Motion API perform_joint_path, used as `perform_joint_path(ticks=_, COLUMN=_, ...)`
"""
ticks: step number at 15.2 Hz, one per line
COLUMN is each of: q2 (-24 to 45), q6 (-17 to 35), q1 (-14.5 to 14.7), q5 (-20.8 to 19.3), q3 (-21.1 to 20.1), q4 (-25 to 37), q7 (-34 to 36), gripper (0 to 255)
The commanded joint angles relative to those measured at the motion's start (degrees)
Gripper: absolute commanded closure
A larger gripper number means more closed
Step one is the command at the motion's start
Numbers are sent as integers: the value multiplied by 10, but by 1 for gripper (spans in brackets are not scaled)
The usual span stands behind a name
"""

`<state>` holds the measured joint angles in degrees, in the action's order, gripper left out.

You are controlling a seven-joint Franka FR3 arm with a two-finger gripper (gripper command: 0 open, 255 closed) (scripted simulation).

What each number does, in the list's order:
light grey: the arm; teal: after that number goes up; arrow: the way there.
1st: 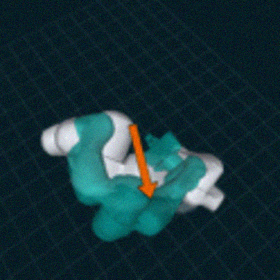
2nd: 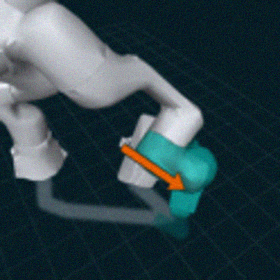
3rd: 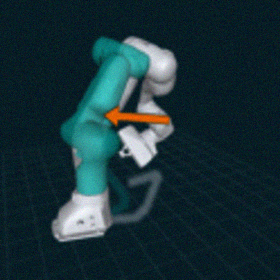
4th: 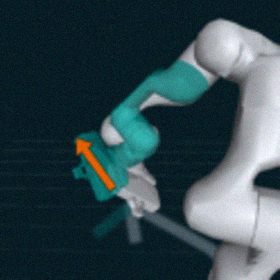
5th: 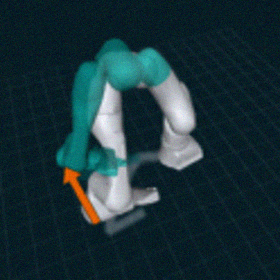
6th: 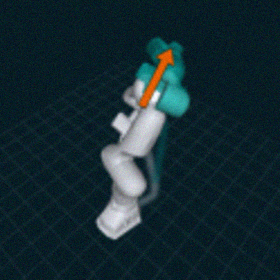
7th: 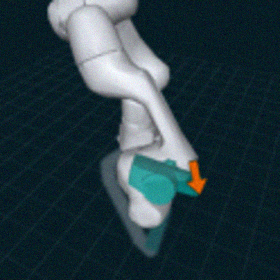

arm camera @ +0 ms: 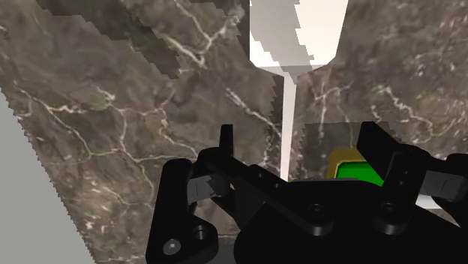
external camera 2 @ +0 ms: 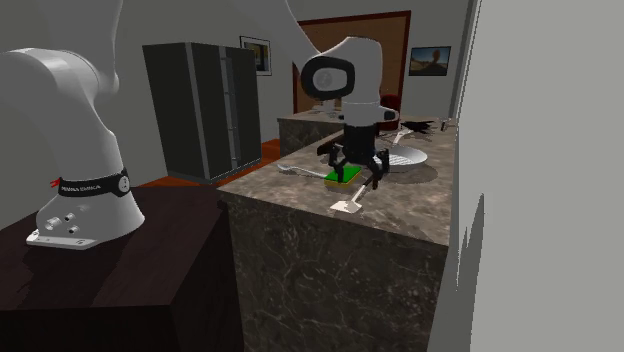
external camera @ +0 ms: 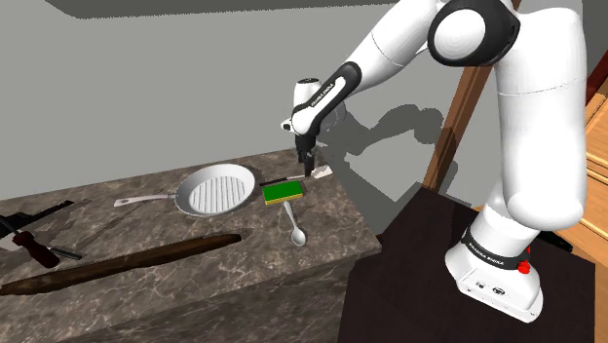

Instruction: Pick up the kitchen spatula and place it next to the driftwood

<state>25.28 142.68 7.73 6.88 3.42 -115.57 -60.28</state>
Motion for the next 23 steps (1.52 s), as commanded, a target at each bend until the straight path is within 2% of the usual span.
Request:
perform_joint_path(ticks=1, q2=13, q6=11, q1=1, q5=2, q3=-2, q4=2, q7=-1, gripper=0)
perform_joint_path(ticks=5, q2=35, q6=31, q1=0, q5=5, q3=-5, q4=5, q7=-3, gripper=0)
perform_joint_path(ticks=12, q2=35, q6=31, q1=0, q5=5, q3=-5, q4=5, q7=-3, gripper=0)
perform_joint_path(ticks=13, q2=35, q6=31, q1=0, q5=5, q3=-5, q4=5, q7=-3, gripper=255)
perform_joint_path(ticks=23, q2=29, q6=25, q1=0, q5=4, q3=-4, q4=4, q7=-2, gripper=255)
